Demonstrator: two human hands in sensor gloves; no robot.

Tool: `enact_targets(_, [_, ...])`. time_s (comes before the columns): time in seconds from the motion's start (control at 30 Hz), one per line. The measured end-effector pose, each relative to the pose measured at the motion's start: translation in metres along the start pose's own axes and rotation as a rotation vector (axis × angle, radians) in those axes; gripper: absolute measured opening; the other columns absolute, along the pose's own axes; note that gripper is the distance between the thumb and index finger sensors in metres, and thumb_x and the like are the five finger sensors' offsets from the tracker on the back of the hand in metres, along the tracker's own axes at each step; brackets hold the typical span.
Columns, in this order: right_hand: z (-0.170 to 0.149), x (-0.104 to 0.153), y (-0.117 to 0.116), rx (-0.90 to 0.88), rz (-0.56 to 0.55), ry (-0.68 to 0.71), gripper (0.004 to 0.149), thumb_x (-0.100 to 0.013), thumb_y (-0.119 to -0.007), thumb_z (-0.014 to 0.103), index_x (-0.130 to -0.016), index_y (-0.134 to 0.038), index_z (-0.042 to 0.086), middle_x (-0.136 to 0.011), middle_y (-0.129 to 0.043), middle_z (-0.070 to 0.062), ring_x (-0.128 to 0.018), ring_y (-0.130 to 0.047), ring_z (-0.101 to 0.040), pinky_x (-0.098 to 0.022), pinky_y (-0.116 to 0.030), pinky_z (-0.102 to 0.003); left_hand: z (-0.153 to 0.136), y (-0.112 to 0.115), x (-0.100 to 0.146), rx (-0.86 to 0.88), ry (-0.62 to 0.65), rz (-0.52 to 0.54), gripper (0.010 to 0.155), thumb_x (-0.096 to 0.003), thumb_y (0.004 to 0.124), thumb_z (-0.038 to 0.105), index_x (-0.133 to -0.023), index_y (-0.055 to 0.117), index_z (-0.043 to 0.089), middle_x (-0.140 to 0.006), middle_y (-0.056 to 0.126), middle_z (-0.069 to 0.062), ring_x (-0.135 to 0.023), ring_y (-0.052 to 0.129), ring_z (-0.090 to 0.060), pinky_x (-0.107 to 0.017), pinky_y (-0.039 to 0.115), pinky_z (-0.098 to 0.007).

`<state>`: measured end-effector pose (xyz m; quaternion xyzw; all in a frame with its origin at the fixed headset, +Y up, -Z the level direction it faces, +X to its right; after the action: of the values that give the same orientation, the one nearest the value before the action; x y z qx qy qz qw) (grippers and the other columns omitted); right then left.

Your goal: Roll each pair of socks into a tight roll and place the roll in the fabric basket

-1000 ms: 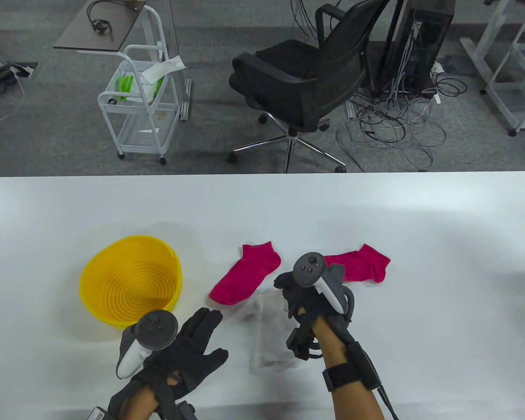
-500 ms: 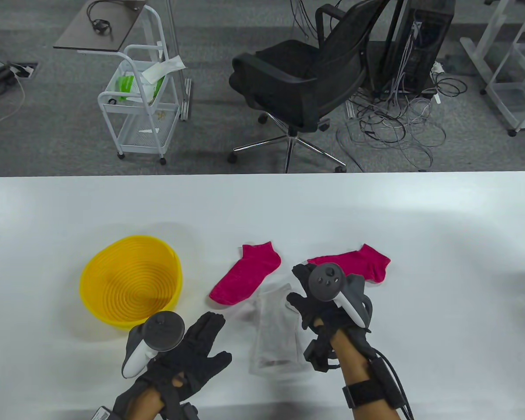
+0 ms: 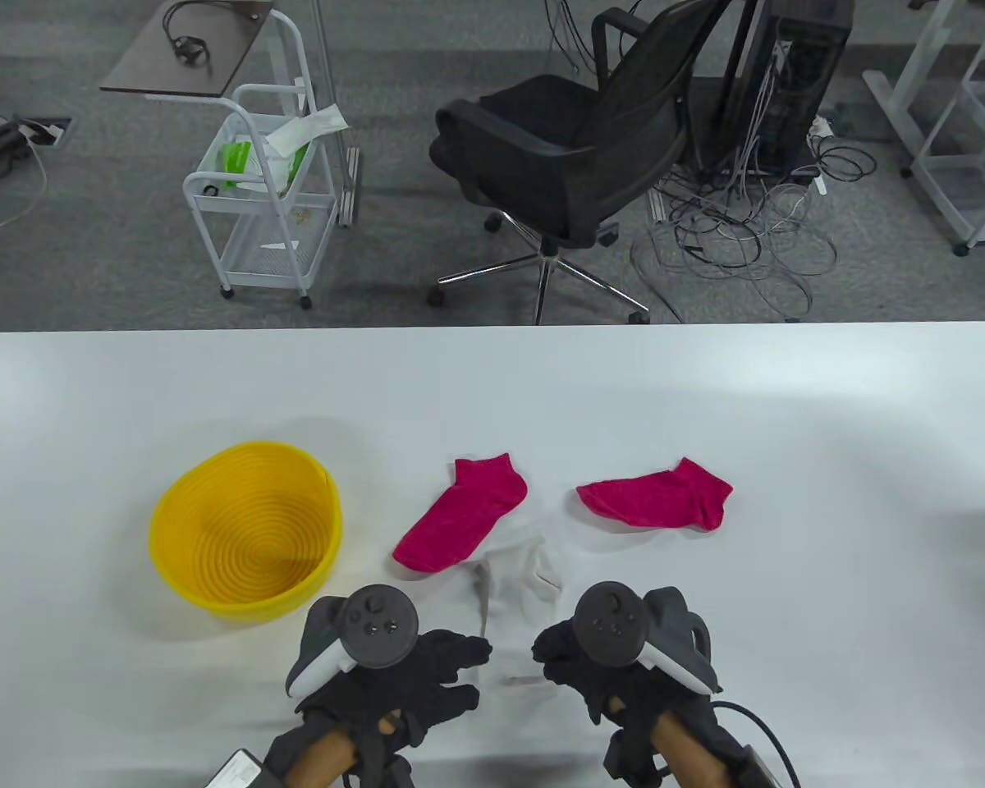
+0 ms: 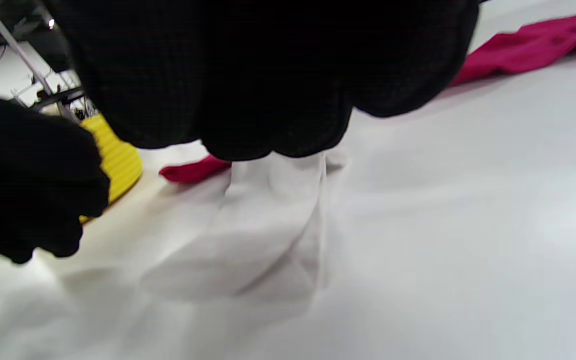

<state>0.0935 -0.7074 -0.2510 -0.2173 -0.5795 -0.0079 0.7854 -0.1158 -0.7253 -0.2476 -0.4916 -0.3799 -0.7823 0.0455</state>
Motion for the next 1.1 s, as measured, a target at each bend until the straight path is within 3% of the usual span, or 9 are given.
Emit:
enact_targets(0.33, [-0.005, -0.014, -0.035, 0.141, 0.107, -0.066, 0.052, -0.033, -0.093, 0.049, -0.083, -0.084, 0.037, -0.088, -0.093, 0.008, -0.077, -0.096, -0.018, -0.052, -0.084, -0.045, 0.009, 0.023, -0.044, -0.26, -0.112, -0.094, 0.06, -0.0326, 0.092, 0.044, -0.088, 0.085, 0.023, -0.082, 0.089, -0.008, -0.057, 0.096, -0.027, -0.043, 0.077, -0.045])
enact_targets(0.53, [-0.006, -0.021, -0.048, 0.193, 0.118, -0.11, 0.053, -0.033, -0.091, 0.052, -0.084, -0.083, 0.037, -0.088, -0.092, 0.008, -0.077, -0.096, -0.018, -0.053, -0.083, -0.045, 0.003, 0.029, -0.055, -0.251, -0.119, -0.141, 0.06, -0.0322, 0.092, 0.045, -0.088, 0.086, 0.022, -0.081, 0.089, -0.01, -0.055, 0.095, -0.026, -0.043, 0.077, -0.046])
enact_targets(0.7, [-0.009, -0.024, -0.049, 0.158, 0.068, -0.15, 0.042, -0.037, -0.086, 0.051, -0.078, -0.087, 0.038, -0.082, -0.095, 0.01, -0.072, -0.098, -0.016, -0.052, -0.083, -0.045, -0.001, 0.032, -0.062, -0.27, -0.119, -0.109, 0.051, -0.0349, 0.088, 0.043, -0.082, 0.09, 0.023, -0.075, 0.093, -0.009, -0.051, 0.098, -0.026, -0.041, 0.078, -0.045])
enact_targets(0.87, [-0.01, -0.024, -0.048, 0.152, 0.064, -0.161, 0.042, -0.038, -0.085, 0.05, -0.078, -0.088, 0.037, -0.081, -0.095, 0.01, -0.071, -0.098, -0.016, -0.051, -0.084, -0.045, -0.007, 0.031, -0.069, -0.236, -0.111, -0.06, 0.043, -0.0363, 0.087, 0.041, -0.075, 0.093, 0.024, -0.066, 0.097, -0.007, -0.045, 0.1, -0.024, -0.038, 0.08, -0.045])
enact_targets(1.0, [-0.001, -0.012, -0.028, 0.172, -0.089, -0.085, 0.042, -0.037, -0.087, 0.047, -0.078, -0.088, 0.037, -0.081, -0.096, 0.009, -0.071, -0.099, -0.016, -0.051, -0.084, -0.045, -0.011, 0.03, -0.072, -0.192, -0.129, -0.064, 0.042, -0.0361, 0.088, 0.041, -0.074, 0.094, 0.024, -0.063, 0.098, -0.007, -0.042, 0.099, -0.023, -0.037, 0.08, -0.044])
enact_targets(1.1, [0.008, -0.006, -0.028, 0.153, -0.093, -0.037, 0.041, -0.037, -0.089, 0.046, -0.077, -0.089, 0.038, -0.081, -0.097, 0.01, -0.071, -0.099, -0.016, -0.051, -0.084, -0.045, -0.011, 0.03, -0.073, -0.196, -0.135, -0.049, 0.041, -0.0356, 0.088, 0.042, -0.073, 0.094, 0.024, -0.061, 0.098, -0.007, -0.041, 0.099, -0.023, -0.036, 0.08, -0.044])
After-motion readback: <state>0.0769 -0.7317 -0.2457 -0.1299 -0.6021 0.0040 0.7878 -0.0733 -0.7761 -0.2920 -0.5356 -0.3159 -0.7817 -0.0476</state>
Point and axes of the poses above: the tracker on the back of each hand, its own z axis roughly to the thumb side, its own x axis roughly from the fingertips to the wrist, y = z × x, the point moved 2 cm from there along -x, roughly from the wrist to the fingertips
